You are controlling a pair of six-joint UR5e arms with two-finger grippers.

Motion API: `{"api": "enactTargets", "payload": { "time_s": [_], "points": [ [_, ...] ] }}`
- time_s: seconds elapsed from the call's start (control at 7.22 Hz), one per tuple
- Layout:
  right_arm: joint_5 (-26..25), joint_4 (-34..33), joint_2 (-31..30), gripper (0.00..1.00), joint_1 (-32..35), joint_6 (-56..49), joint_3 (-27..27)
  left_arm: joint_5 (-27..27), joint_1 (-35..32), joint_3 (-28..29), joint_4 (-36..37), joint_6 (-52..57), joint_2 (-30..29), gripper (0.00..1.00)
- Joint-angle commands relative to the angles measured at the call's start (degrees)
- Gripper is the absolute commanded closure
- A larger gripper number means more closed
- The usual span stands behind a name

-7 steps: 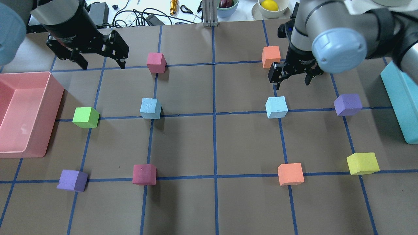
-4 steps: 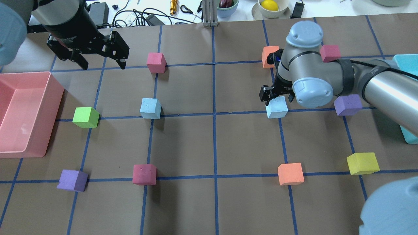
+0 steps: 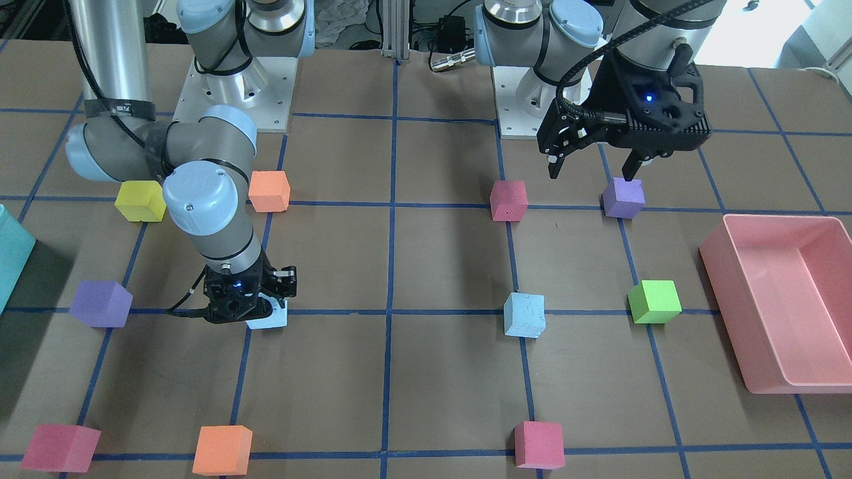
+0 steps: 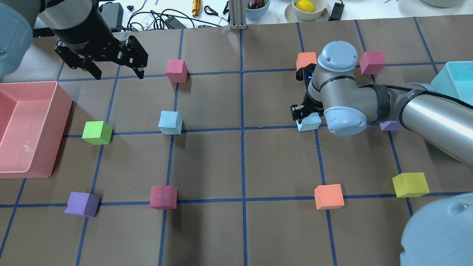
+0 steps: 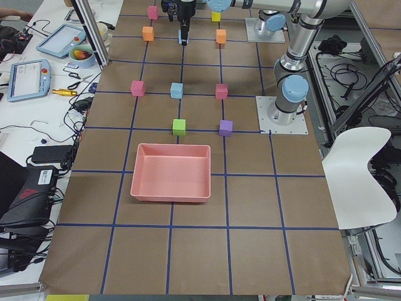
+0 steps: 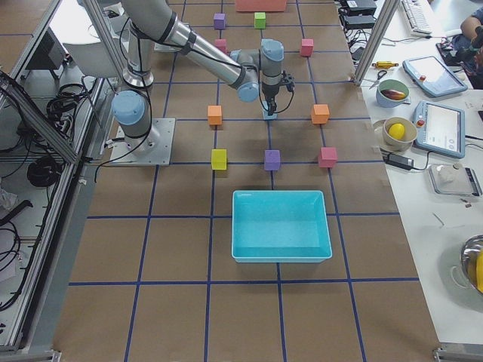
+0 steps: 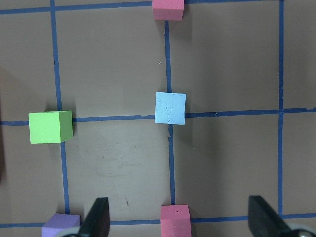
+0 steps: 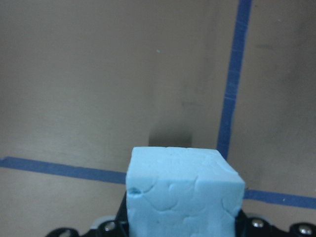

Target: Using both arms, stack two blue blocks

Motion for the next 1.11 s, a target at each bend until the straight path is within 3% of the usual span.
{"api": "enactTargets", "payload": {
  "time_s": [0.0,0.14,0.42,0.55,0.69,0.83,0.97],
  "points": [
    [1.6,5.5,-2.7,1.00,11.4,16.7,-2.6,0.0,0.0,0.0,0.0,0.0,0.0,0.00],
    [2.3,4.9,-1.9,1.00,17.9,27.8,-2.6,0.0,0.0,0.0,-0.1,0.0,0.0,0.00],
    [1.4,4.9,-0.6,1.00,21.7,31.2,-1.6,0.0,0.0,-0.1,-0.1,0.1,0.0,0.00],
    [-0.4,4.8,0.9,0.82,21.7,28.9,0.7,0.0,0.0,-0.1,-0.1,0.1,0.0,0.00],
    [-0.1,2.2,2.4,0.24,21.8,29.5,1.6,0.0,0.0,-0.1,-0.1,0.1,0.0,0.00],
    [1.1,1.2,2.4,0.00,21.8,28.8,1.1,0.0,0.0,-0.1,-0.1,0.1,-0.1,0.00],
    [2.4,2.4,1.9,0.00,21.6,28.6,-1.3,0.0,0.0,-0.1,-0.1,0.1,0.0,0.00]
  ]
}}
